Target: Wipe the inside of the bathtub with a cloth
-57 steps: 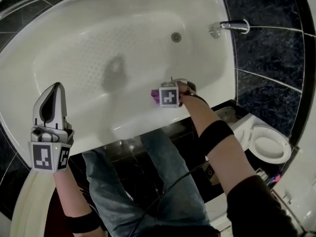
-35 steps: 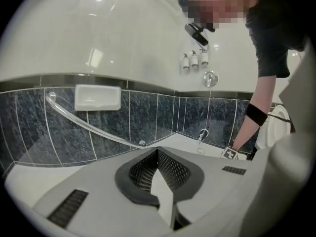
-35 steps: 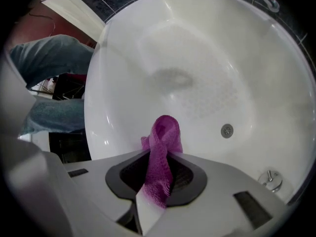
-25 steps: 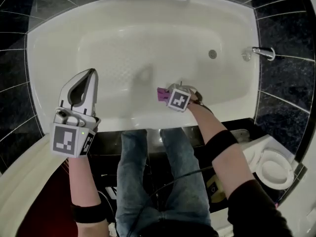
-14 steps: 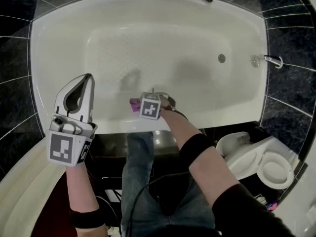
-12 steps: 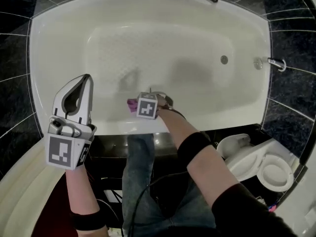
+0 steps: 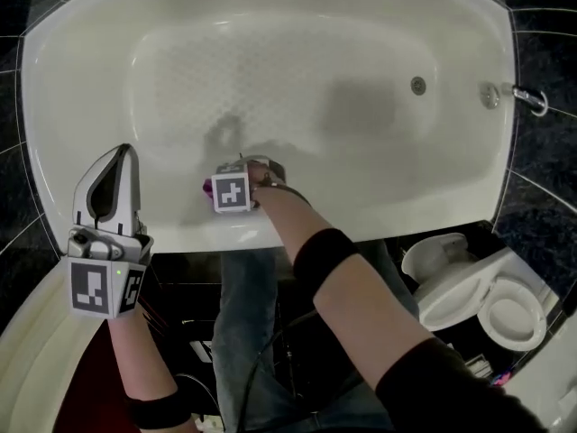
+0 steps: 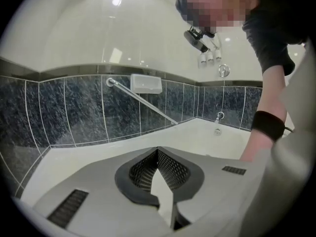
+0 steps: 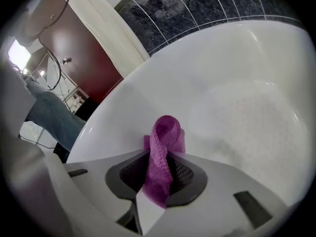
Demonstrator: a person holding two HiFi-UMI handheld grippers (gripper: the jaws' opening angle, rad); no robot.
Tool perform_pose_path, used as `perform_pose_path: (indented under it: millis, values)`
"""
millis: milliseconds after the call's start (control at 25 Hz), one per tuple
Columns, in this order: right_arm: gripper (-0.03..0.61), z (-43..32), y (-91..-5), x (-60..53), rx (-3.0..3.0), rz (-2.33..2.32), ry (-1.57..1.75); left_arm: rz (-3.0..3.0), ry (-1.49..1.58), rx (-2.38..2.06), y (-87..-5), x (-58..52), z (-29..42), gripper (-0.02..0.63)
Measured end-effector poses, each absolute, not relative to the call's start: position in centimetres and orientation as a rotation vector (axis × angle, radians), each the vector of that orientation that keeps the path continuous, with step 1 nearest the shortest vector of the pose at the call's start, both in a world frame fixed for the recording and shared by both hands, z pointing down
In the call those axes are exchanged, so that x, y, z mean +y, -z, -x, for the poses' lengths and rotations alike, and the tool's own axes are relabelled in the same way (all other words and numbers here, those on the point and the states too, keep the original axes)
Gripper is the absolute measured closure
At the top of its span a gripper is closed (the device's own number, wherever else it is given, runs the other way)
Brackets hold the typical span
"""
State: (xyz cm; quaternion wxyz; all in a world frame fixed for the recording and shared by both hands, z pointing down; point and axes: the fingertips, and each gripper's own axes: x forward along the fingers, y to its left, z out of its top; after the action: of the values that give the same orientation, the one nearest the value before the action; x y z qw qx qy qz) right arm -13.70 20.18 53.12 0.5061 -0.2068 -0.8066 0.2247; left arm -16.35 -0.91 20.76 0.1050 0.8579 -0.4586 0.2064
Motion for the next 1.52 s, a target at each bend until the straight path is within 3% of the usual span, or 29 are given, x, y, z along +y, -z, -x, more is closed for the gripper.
perform_pose_path:
  millis: [280, 800, 1120, 1520]
  values:
    - [0.474, -2.9, -54.2, 20.5, -1.791, 0.458, -0.552, -2.516, -0.624, -1.267, -21.1, -1.5, 8.7, 0.615]
    - [0.474, -39.7, -53.9, 19.3, -1.521, 0.251, -0.648, -2.603, -0.518, -1.006, -23.3, -1.4, -15.5, 0.615]
    - [0.474, -50.6, -53.3, 19.0, -1.415, 0.142, -0.706, -2.666, -0.456, -0.850, -23.3, -0.5, -25.6, 0.615]
    - [0.476, -57.9, -53.8, 19.6, -1.251, 0.116, -0.637, -2.693, -0.440, -0.869, -22.4, -0.3, -25.2, 0.615]
